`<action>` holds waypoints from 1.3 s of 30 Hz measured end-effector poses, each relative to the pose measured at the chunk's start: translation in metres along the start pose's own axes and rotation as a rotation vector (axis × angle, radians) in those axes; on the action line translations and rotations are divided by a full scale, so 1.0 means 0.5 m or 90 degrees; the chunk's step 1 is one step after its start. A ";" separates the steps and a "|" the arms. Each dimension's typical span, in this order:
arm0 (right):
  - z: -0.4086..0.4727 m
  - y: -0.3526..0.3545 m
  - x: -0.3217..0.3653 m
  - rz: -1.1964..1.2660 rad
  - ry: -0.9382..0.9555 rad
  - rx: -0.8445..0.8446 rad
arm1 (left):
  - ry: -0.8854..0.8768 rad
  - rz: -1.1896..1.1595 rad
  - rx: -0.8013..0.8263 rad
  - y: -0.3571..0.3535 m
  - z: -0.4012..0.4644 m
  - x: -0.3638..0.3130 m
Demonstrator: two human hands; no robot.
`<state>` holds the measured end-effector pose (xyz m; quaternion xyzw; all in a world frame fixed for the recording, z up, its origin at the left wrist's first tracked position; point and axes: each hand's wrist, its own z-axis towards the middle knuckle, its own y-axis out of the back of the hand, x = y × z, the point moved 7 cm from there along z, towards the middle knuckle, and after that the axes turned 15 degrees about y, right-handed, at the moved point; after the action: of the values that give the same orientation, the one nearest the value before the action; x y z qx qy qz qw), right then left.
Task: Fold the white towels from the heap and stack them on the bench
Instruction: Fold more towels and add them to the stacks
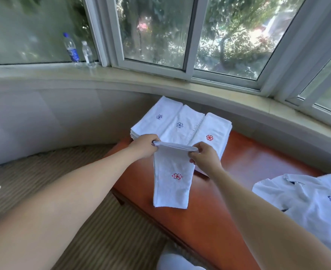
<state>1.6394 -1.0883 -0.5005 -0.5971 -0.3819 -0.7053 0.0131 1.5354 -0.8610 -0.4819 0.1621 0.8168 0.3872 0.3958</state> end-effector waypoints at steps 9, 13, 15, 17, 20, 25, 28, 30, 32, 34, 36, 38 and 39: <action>0.160 -0.065 0.087 0.011 0.051 0.088 | 0.021 0.030 -0.072 0.151 0.092 0.020; 0.225 -0.075 0.142 0.008 0.086 0.101 | 0.021 0.012 -0.109 0.223 0.120 0.018; 0.255 -0.078 0.173 0.036 0.095 0.089 | 0.019 0.000 -0.126 0.262 0.133 0.015; 0.285 -0.080 0.203 0.042 0.108 0.073 | 0.011 -0.006 -0.143 0.300 0.158 0.010; 0.331 -0.086 0.243 0.041 0.122 0.061 | -0.014 -0.038 -0.172 0.357 0.206 -0.002; 0.426 -0.088 0.276 0.034 0.122 -0.002 | -0.062 -0.037 -0.207 0.435 0.314 -0.039; 0.494 -0.085 0.272 0.016 0.100 -0.045 | -0.095 -0.011 -0.188 0.461 0.399 -0.063; 0.532 -0.087 0.261 0.014 0.081 -0.073 | -0.111 0.006 -0.161 0.463 0.460 -0.075; 0.568 -0.097 0.243 0.010 0.056 -0.092 | -0.117 0.016 -0.129 0.455 0.527 -0.079; 0.603 -0.107 0.221 -0.001 0.030 -0.106 | -0.123 0.013 -0.100 0.442 0.593 -0.081; 0.637 -0.112 0.196 -0.011 0.003 -0.126 | -0.133 0.006 -0.069 0.424 0.657 -0.085; 0.668 -0.114 0.173 -0.027 -0.013 -0.141 | -0.142 0.010 -0.039 0.403 0.714 -0.091; 0.685 -0.115 0.163 -0.034 -0.018 -0.146 | -0.144 0.011 -0.025 0.394 0.741 -0.093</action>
<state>1.8737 -0.8223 -0.4629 -0.5938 -0.3147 -0.7362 -0.0797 1.8429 -0.5733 -0.4511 0.2037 0.7578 0.3859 0.4851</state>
